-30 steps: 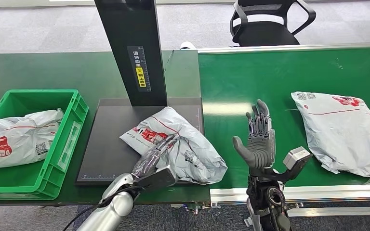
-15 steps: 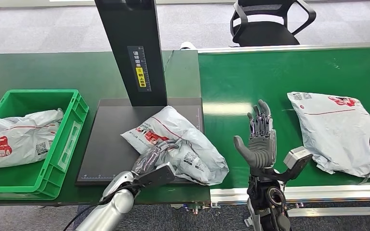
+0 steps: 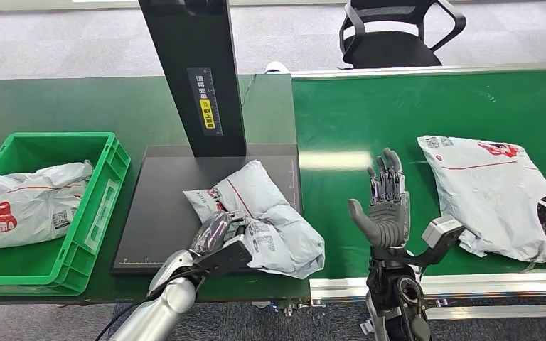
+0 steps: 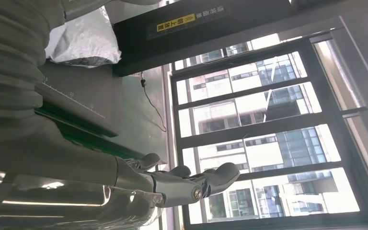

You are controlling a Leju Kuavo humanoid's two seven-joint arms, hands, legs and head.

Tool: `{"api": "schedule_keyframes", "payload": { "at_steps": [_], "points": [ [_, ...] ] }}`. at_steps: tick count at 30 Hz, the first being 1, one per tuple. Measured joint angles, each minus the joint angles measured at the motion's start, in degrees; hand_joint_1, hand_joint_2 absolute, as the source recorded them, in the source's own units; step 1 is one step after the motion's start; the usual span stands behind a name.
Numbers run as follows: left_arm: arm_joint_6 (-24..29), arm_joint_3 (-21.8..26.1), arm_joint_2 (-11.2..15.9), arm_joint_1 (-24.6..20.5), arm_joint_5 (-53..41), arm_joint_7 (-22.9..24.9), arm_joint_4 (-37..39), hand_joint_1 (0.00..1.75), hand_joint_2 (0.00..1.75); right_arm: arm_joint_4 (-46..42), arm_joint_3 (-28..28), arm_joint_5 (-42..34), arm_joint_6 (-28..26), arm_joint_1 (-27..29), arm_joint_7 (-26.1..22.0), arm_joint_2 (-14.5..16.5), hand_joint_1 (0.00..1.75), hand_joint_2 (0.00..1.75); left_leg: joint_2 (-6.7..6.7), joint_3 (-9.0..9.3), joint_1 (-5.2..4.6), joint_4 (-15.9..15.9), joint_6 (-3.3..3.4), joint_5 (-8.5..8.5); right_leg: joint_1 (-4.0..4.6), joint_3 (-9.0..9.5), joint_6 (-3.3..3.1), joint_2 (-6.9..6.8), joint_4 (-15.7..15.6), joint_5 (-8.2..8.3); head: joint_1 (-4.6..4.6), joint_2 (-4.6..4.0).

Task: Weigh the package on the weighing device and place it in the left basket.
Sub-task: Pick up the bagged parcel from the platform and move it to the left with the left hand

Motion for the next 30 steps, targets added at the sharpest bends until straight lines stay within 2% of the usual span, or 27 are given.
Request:
{"api": "schedule_keyframes", "payload": {
  "at_steps": [5,11,14,20,30],
  "points": [
    [5.10,1.32,0.05,1.52,1.62,-2.75,-2.54,1.75,1.75,-0.05,-0.18,-0.98,-0.02,0.01,0.66,0.00,0.00,1.75,0.01,-0.01,0.00,0.00,0.00,0.00,0.00,-0.02,0.00,0.01,0.00,0.00,0.00,0.00],
    [15.60,3.56,0.31,4.46,5.40,-10.00,-8.13,1.75,1.75,-0.08,-0.20,-2.74,-0.46,0.01,1.38,0.00,0.00,1.75,0.01,-0.02,0.00,0.00,0.00,0.00,0.00,-0.02,0.00,0.00,0.00,0.00,0.01,0.00],
    [18.46,4.54,0.57,5.83,7.11,-12.03,-11.44,1.75,1.75,-0.06,-0.13,-3.40,-0.83,0.00,1.41,0.00,0.00,1.75,0.00,-0.03,0.00,0.00,0.00,0.00,0.00,-0.02,0.00,0.00,0.00,0.00,0.01,0.00],
    [19.43,5.67,1.13,7.14,7.88,-12.86,-15.02,1.75,1.75,-0.05,-0.01,-3.75,-0.94,-0.01,1.41,0.00,0.00,1.75,-0.01,-0.03,0.00,0.00,0.00,0.00,0.00,-0.02,0.00,-0.01,0.00,0.00,0.01,0.00],
    [20.62,6.07,1.34,7.79,8.13,-13.75,-16.63,1.75,1.75,-0.03,0.03,-3.84,-0.99,-0.02,1.41,0.00,0.00,1.75,0.00,-0.04,0.00,0.00,0.00,0.00,0.00,-0.02,0.00,0.00,0.00,0.00,0.01,0.00]
  ]
}}
